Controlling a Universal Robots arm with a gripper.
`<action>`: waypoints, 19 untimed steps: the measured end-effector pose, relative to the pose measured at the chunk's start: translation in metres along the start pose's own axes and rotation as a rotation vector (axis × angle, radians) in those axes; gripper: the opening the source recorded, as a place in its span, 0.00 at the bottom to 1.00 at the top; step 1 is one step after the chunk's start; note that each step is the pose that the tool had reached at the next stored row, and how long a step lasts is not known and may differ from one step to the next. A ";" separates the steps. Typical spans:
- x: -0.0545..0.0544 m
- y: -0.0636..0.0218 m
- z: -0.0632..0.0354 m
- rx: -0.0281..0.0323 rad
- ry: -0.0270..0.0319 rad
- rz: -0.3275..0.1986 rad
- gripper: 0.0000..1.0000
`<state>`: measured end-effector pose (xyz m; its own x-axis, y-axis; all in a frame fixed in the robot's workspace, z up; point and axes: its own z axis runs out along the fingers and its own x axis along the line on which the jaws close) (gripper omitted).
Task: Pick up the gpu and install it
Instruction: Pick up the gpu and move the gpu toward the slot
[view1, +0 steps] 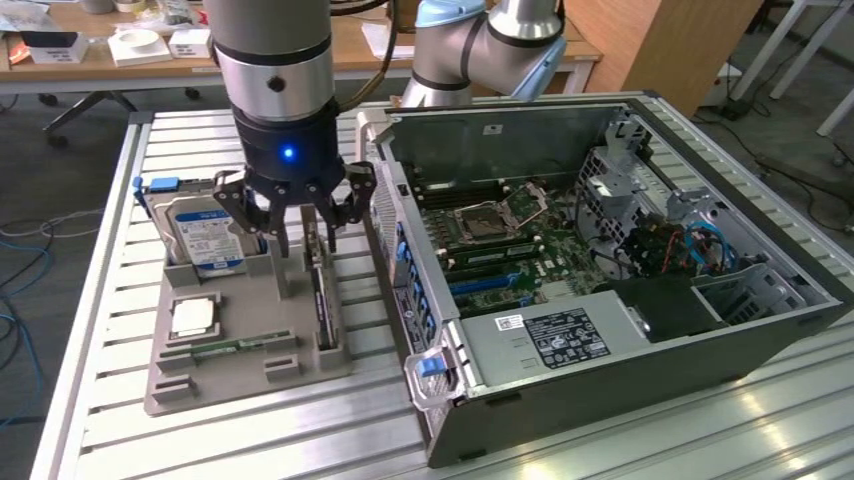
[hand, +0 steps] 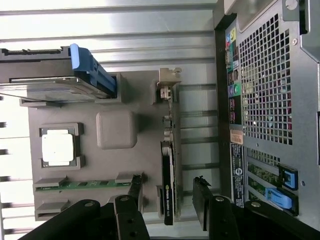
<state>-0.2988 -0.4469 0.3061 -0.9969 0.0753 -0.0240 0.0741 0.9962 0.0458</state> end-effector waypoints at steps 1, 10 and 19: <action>0.000 -0.0001 0.0012 0.0001 0.0001 0.000 0.53; 0.000 -0.0005 0.0102 0.0001 0.0001 0.000 0.53; 0.000 -0.0007 0.0143 0.0000 0.0001 0.000 0.53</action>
<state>-0.2988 -0.4469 0.2918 -0.9969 0.0753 -0.0240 0.0741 0.9962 0.0458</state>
